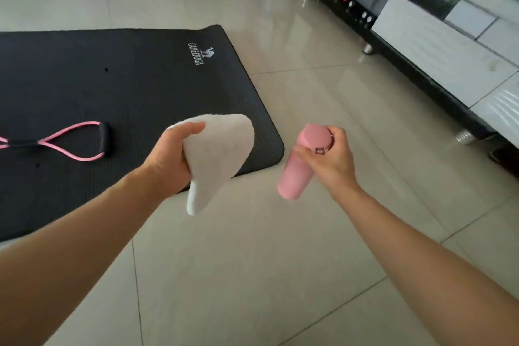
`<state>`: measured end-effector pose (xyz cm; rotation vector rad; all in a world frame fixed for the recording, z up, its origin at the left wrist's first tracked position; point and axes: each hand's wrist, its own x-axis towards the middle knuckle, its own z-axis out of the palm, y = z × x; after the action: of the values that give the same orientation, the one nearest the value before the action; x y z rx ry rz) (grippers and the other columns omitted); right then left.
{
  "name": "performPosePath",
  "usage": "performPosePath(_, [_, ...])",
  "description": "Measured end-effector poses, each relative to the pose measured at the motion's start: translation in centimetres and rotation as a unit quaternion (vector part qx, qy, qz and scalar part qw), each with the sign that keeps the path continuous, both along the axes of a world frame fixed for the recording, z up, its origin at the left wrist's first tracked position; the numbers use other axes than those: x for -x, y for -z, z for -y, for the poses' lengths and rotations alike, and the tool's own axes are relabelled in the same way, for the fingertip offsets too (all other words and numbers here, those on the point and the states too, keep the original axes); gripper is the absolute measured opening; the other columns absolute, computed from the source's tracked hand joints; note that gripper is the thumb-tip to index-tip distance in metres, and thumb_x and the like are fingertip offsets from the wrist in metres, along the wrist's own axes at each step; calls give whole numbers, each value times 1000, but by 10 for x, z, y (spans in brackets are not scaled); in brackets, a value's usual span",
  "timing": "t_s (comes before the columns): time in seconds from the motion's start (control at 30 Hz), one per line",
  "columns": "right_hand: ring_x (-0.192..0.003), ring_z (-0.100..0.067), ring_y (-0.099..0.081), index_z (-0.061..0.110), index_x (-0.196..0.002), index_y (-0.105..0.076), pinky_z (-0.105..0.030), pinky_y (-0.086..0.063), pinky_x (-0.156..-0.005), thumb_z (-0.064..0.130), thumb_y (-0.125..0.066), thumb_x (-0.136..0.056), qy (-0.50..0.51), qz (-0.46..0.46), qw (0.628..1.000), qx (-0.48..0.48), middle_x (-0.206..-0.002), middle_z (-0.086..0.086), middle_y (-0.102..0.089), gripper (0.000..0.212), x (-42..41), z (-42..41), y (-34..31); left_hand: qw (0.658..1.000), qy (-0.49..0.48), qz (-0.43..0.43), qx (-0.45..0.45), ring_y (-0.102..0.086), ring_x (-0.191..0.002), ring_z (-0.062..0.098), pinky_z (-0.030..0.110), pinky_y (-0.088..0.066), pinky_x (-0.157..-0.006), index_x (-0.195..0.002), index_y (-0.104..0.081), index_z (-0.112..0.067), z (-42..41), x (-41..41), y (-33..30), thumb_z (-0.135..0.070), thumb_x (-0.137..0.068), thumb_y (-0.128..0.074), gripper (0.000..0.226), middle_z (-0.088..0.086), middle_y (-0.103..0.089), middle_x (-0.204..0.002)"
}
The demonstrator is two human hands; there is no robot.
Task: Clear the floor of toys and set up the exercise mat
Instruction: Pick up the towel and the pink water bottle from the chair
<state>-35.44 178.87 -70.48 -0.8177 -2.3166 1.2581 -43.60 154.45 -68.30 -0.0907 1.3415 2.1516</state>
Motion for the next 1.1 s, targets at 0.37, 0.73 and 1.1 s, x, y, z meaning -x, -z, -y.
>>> performPosePath(0.37, [-83, -17, -53, 24, -108, -44, -24, -37, -70, 33, -80, -62, 83, 2, 996, 32, -94, 10, -51, 59, 8, -11, 39, 1000, 2, 18, 11, -68, -86, 24, 34, -54, -65, -122, -57, -11, -3, -4, 8, -21, -88, -48, 38, 8, -69, -104])
performPosePath(0.73, [-88, -17, -54, 19, -118, -41, -25, -38, -74, 32, -80, -66, 57, -12, 998, 40, -103, 6, -53, 67, 2, -2, 57, 999, 26, 11, 17, -69, -80, 22, 34, -54, -62, -116, -60, -14, -7, -3, 11, -22, -88, -47, 32, 6, -71, -95])
performPosePath(1.1, [-130, -21, -38, 9, -141, -27, -34, -32, -109, 34, -72, -76, 16, -35, 999, -38, -143, -7, -36, 83, 5, 4, 33, 999, 24, -14, 30, -63, -98, 28, 40, -51, -72, -122, -57, -12, 2, 6, 10, -19, -76, -57, 47, 10, -65, -109])
